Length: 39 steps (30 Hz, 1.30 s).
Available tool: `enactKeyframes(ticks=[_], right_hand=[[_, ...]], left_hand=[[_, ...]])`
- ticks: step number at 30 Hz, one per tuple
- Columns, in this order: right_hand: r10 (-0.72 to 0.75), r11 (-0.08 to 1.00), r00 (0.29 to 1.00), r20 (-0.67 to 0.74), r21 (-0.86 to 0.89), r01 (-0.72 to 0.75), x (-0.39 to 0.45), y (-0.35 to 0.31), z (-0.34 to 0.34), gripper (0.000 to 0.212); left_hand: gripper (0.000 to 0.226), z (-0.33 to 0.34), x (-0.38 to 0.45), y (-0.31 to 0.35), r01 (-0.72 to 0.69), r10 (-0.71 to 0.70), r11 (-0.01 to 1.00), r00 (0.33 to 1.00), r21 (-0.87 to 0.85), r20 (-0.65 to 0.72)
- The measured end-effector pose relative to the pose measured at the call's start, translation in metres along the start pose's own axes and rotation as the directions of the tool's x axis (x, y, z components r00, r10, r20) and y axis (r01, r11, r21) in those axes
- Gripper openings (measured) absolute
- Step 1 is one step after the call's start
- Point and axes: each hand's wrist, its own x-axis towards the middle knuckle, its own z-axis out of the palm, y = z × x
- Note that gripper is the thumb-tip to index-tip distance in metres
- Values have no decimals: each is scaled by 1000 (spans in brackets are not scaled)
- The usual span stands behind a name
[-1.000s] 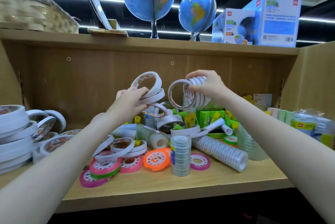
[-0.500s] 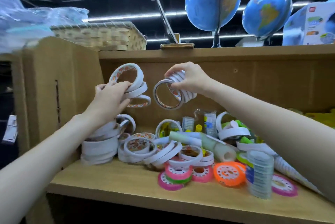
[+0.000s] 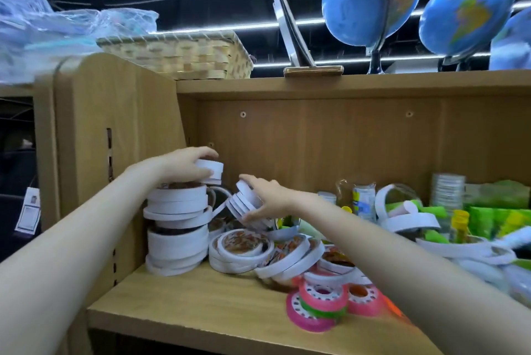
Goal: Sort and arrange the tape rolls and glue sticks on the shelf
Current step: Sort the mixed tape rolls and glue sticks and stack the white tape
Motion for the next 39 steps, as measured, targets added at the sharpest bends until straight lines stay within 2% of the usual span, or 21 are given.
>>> enactKeyframes(ticks=[2, 3, 5, 7, 9, 11, 12, 14, 16, 18, 19, 21, 23, 25, 27, 33, 36, 38, 39], right_hand=[[10, 998, 1000, 20, 59, -11, -4, 5, -8, 98], [30, 996, 1000, -2, 90, -30, -6, 6, -13, 93], [93, 979, 994, -59, 189, -81, -7, 9, -22, 66], [139, 930, 990, -32, 347, -119, -9, 10, -24, 40], [130, 868, 991, 22, 481, -125, -10, 7, -18, 31], [125, 811, 992, -8, 577, -98, -11, 6, -14, 30], [136, 820, 989, -50, 567, -84, -12, 6, -16, 30], [162, 911, 976, -149, 403, -90, -16, 13, -28, 27], [161, 978, 965, -209, 162, -128, -23, 28, -41, 26], [152, 982, 975, -164, -86, -168, -31, 42, -45, 31], [167, 966, 979, -116, -181, -186, -34, 47, -42, 35], [198, 939, 979, -47, -279, -204, -38, 53, -30, 38], [172, 943, 983, -71, -276, -185, -38, 56, -19, 30], [154, 965, 976, -157, -187, -182, -37, 58, -17, 25], [138, 984, 957, -256, -78, -162, -35, 59, -26, 27], [220, 964, 858, -464, 236, -120, -25, 49, -69, 27], [140, 981, 801, -582, 194, -30, -13, 31, -61, 32], [17, 992, 833, -554, 115, 56, -6, 16, -44, 28], [-55, 994, 879, -474, 53, 91, -2, 10, -34, 23]], left_hand=[[37, -1, 4, -2, -21, 27, 998, 993, 54, -114], [34, -2, 6, -2, -2, 17, 996, 987, 93, -160], [33, 0, 8, 2, 64, -26, 986, 972, 156, -231], [28, 5, 7, 8, 114, -49, 969, 957, 217, -285], [25, 10, 9, 15, 129, -64, 960, 966, 249, -251], [33, 14, 10, 17, 133, -85, 948, 981, 288, -174], [36, 14, 11, 18, 135, -96, 945, 985, 297, -142], [34, 12, 8, 19, 122, -86, 945, 988, 304, -128], [31, 14, -1, 22, 60, 18, 946, 972, 318, -236], [31, 23, -12, 30, -57, 162, 952, 928, 302, -335], [31, 31, -17, 34, -123, 227, 944, 916, 305, -332], [32, 52, -25, 38, -232, 332, 897, 915, 376, -228], [40, 71, -34, 36, -292, 352, 859, 934, 420, -70], [73, 81, -45, 32, -338, 362, 844, 932, 415, 22], [92, 85, -52, 26, -382, 391, 831, 918, 405, 64], [105, 87, -52, 15, -438, 431, 846, 897, 305, 92], [94, 88, -55, 15, -423, 417, 856, 905, 295, 86], [90, 88, -56, 15, -410, 412, 865, 909, 289, 59], [89, 87, -56, 15, -402, 405, 871, 913, 284, 49]])
